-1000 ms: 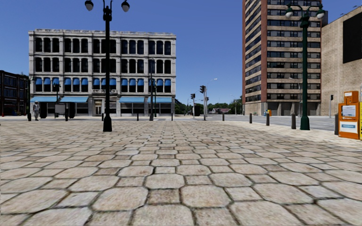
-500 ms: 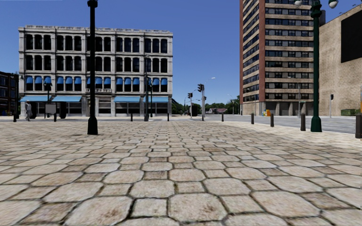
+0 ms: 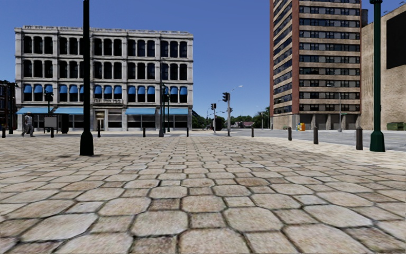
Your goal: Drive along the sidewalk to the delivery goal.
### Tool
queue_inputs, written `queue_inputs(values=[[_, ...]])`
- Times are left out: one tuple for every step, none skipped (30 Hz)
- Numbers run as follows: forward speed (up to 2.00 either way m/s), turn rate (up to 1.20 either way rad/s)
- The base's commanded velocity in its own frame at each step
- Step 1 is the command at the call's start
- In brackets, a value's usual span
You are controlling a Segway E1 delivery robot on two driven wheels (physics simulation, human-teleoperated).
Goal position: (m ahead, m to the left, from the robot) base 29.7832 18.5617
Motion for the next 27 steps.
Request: queue_inputs(values=[[1.96, 0.0], [1.96, 0.0], [1.96, 0.0], [1.96, 0.0], [1.96, 0.0], [1.96, 0.0], [1.96, 0.0], [1.96, 0.0], [1.96, 0.0], [1.96, 0.0], [1.96, 0.0], [1.96, 0.0], [1.96, 0.0], [1.96, 0.0], [1.96, 0.0], [1.96, 0.0], [1.96, 0.0], [1.96, 0.0], [1.96, 0.0], [1.96, 0.0], [1.96, 0.0], [1.96, 0.0], [1.96, 0.0], [1.96, 0.0], [1.96, 0.0], [1.96, 0.0], [1.96, 0.0]])
